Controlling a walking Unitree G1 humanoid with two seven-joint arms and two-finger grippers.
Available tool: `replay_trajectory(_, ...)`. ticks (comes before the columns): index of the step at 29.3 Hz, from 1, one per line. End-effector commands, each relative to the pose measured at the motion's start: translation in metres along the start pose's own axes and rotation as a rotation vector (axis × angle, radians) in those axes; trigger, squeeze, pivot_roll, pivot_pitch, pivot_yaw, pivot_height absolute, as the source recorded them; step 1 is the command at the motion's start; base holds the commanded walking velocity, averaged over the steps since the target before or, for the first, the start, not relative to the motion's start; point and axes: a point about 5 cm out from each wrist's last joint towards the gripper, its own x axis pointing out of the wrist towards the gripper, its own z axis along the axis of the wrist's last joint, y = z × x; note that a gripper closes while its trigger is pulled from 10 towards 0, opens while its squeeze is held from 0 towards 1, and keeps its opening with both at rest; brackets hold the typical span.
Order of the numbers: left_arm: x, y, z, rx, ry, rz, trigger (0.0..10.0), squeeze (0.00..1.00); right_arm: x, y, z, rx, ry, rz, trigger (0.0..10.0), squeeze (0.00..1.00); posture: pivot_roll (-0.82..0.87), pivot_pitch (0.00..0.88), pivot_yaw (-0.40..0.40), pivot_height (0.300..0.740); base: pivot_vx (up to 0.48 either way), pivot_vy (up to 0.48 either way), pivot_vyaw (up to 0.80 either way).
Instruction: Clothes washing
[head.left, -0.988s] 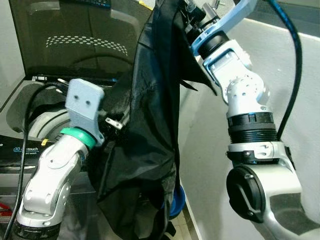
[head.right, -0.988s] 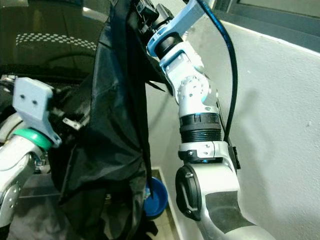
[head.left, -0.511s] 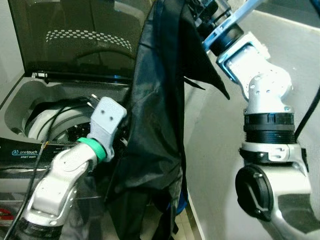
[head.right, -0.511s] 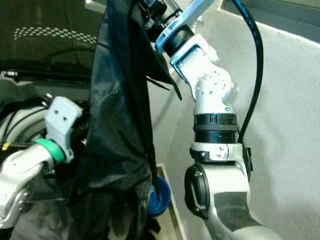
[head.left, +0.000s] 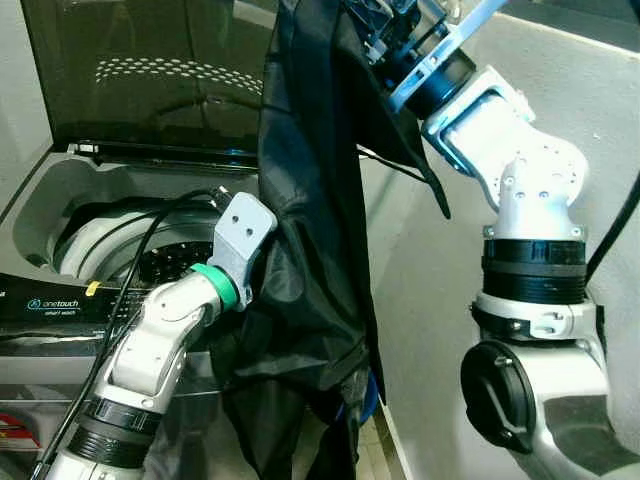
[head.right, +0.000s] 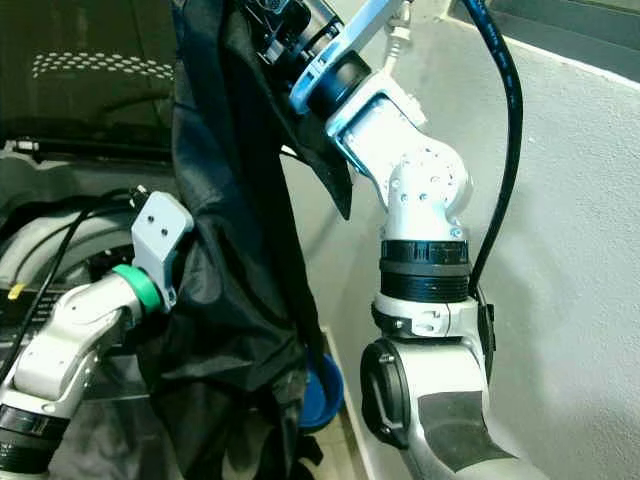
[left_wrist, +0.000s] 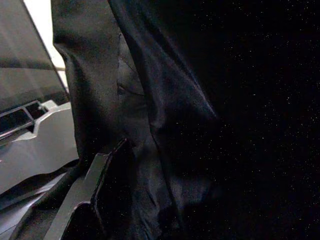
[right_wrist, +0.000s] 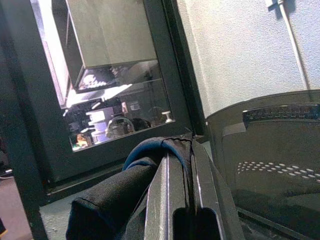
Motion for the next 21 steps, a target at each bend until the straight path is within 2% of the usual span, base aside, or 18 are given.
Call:
replay_trajectory(1,0.0039,-0.0073,-0.0048,-0.022,-0.004,-0.050,0.0,0.00,0.0006,0.0096,0.0045,0.009,-0.025,0.039,10.0,0.00,0.01,0.000,-0.078,0.740,0.000,0.000,0.00)
replay_trajectory(13,0.0026,-0.0058,-0.0098,-0.024,-0.012,-0.072,0.0,0.00,0.0003,0.0159,0.0077,0.021,-0.041,0.048,10.0,0.00,0.01,0.000,-0.073,0.740,0.000,0.000,0.00)
replay_trajectory(21,0.0005,-0.0076,-0.0023,-0.058,-0.072,-0.106,0.0,0.00,-0.0007,0.0139,0.0077,0.025,-0.042,0.030,10.0,0.00,0.02,0.007,-0.067,0.740,0.000,0.000,0.00)
